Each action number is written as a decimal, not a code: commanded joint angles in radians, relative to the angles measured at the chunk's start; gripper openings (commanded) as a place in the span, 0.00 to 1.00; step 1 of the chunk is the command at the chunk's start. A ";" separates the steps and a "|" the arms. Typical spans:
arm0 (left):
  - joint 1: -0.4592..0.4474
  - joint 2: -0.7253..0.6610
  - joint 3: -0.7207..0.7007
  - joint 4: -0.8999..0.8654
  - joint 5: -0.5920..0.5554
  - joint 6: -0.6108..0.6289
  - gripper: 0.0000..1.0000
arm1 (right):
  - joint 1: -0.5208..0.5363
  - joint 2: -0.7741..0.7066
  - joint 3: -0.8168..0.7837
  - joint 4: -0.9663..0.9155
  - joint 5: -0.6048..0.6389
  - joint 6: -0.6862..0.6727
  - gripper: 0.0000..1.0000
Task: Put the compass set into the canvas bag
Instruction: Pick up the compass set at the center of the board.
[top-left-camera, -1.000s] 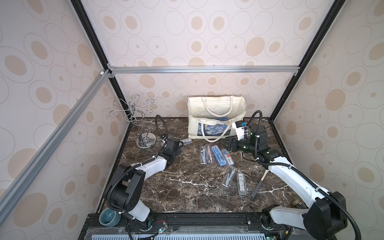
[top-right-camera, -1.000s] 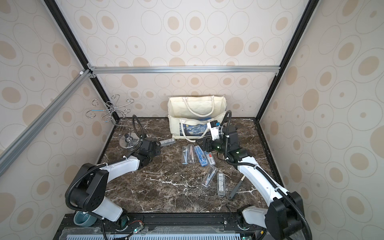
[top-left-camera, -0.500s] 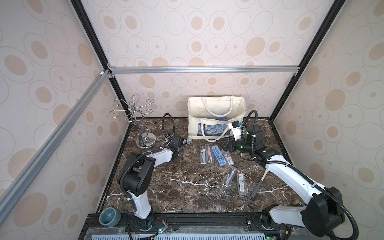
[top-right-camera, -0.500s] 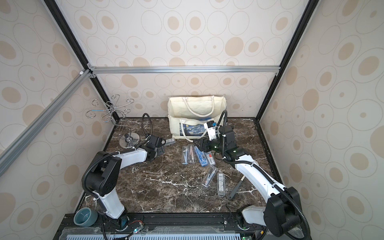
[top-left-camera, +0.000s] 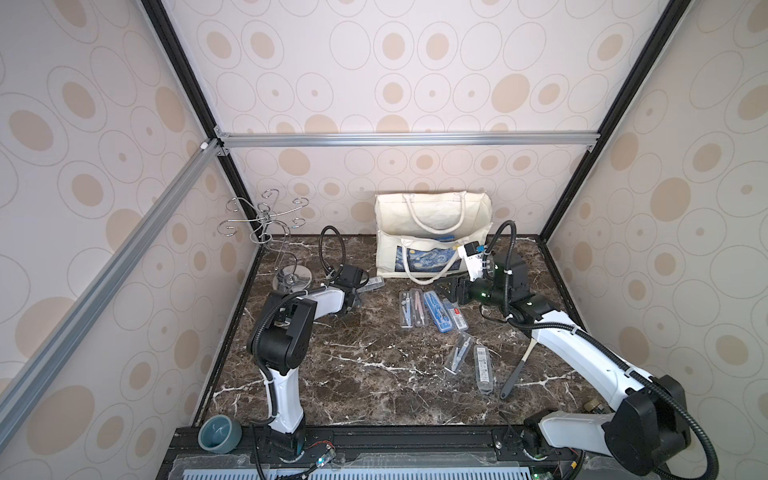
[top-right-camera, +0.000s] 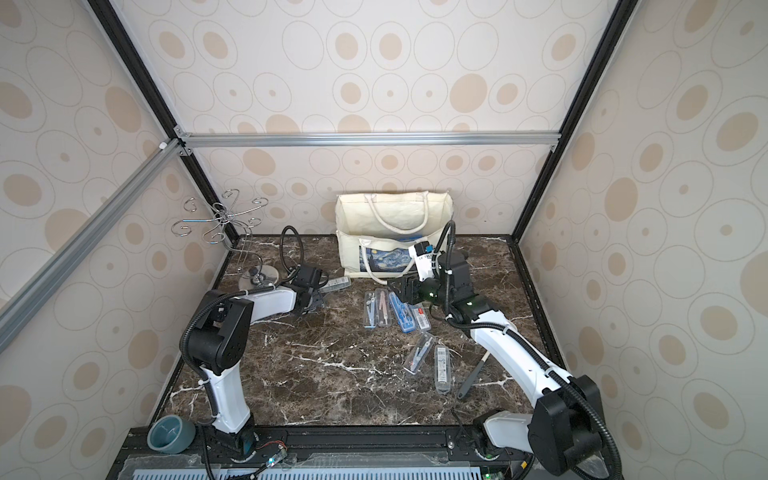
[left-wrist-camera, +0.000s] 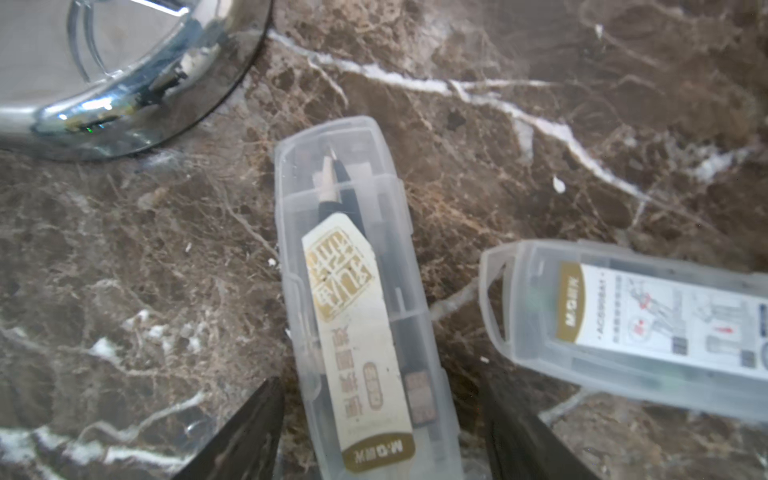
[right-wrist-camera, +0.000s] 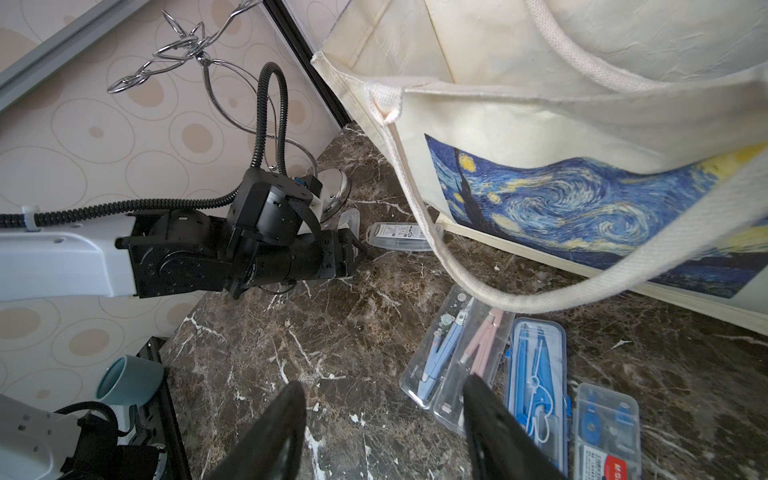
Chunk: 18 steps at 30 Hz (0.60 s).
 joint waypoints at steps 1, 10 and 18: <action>0.015 0.028 0.013 -0.035 0.042 -0.028 0.63 | 0.005 -0.014 -0.015 0.020 0.006 -0.005 0.62; 0.015 0.011 -0.022 -0.007 0.069 -0.023 0.46 | 0.006 -0.007 -0.016 0.038 -0.007 0.010 0.62; 0.005 -0.058 -0.099 0.058 0.078 0.016 0.45 | 0.006 -0.001 -0.016 0.043 -0.011 0.014 0.62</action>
